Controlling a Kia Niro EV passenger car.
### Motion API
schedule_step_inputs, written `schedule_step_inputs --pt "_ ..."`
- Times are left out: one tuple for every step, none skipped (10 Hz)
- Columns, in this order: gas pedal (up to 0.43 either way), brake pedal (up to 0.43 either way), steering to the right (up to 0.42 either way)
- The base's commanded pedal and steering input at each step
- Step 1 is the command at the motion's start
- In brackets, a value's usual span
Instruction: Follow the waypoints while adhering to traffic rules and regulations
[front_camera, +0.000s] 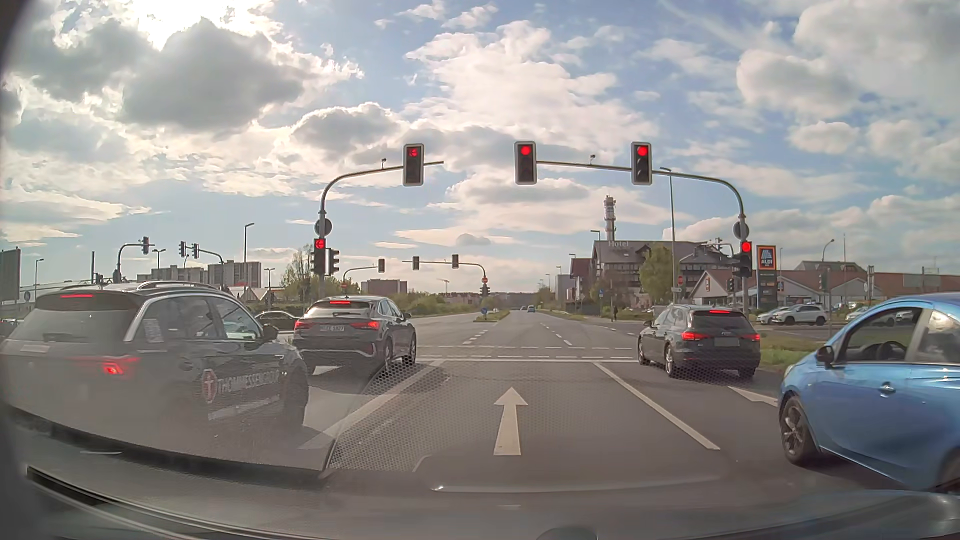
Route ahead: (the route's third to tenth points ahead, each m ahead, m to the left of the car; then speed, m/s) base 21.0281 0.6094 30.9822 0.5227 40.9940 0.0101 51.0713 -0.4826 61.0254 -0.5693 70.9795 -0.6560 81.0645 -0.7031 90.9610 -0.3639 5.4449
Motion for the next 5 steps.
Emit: schedule_step_inputs --pt "0.0 0.213 0.001" --pt "0.0 0.213 0.001" --pt "0.0 0.213 0.001" --pt "0.0 0.207 0.001" --pt "0.0 0.207 0.001"
